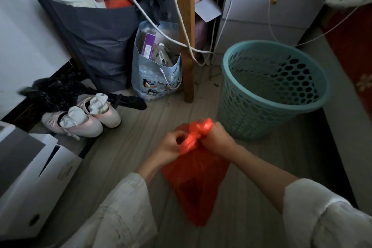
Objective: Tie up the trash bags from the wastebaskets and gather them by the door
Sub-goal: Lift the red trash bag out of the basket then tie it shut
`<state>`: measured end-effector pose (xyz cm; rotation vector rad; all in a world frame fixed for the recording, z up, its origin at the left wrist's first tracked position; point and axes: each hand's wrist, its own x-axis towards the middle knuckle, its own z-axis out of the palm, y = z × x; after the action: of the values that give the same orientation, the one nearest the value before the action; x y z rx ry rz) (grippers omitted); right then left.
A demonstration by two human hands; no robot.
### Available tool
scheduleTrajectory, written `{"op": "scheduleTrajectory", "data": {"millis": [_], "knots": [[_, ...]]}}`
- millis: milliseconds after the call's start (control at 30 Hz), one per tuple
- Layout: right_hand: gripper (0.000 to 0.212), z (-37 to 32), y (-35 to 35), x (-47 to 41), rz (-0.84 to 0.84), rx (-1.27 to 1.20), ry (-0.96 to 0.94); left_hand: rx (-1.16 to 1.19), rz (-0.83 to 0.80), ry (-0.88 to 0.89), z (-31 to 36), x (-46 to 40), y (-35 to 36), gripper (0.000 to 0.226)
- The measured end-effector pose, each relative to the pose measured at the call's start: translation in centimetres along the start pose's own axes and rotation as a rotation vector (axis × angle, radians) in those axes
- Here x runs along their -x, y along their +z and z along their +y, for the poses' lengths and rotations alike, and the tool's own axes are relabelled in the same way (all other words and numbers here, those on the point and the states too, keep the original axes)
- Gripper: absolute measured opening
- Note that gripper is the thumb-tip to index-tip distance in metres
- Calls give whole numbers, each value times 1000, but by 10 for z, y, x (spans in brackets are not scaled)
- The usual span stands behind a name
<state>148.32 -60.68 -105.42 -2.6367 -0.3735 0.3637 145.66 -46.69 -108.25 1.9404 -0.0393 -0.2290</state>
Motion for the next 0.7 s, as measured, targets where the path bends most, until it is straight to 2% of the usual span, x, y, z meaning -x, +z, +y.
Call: {"op": "scheduleTrajectory", "data": {"millis": [33, 100, 133, 200, 267, 433, 500, 600, 700], "knots": [[28, 2, 2, 2, 6, 35, 20, -1, 11, 2, 4, 1, 1, 6], [27, 4, 3, 4, 27, -1, 96, -9, 14, 16, 3, -1, 3, 20], [24, 4, 3, 4, 49, -84, 132, -4, 15, 13, 1, -3, 4, 20], [7, 5, 2, 2, 75, -402, 221, -14, 17, 3, -3, -5, 3, 5], [18, 6, 1, 0, 46, -731, 332, -12, 22, 8, -5, -4, 1, 14], [13, 6, -5, 0, -131, -1101, 431, -25, 55, 13, -5, 3, -7, 16], [12, 6, -6, 0, -121, -1176, 441, -34, 28, -6, -8, 6, -10, 15], [22, 6, -4, 1, -92, -1203, 391, -28, -52, -36, -2, 9, -11, 18], [32, 9, 0, 1, -81, -1184, 343, 35, -64, -47, 4, 10, -12, 6]]}}
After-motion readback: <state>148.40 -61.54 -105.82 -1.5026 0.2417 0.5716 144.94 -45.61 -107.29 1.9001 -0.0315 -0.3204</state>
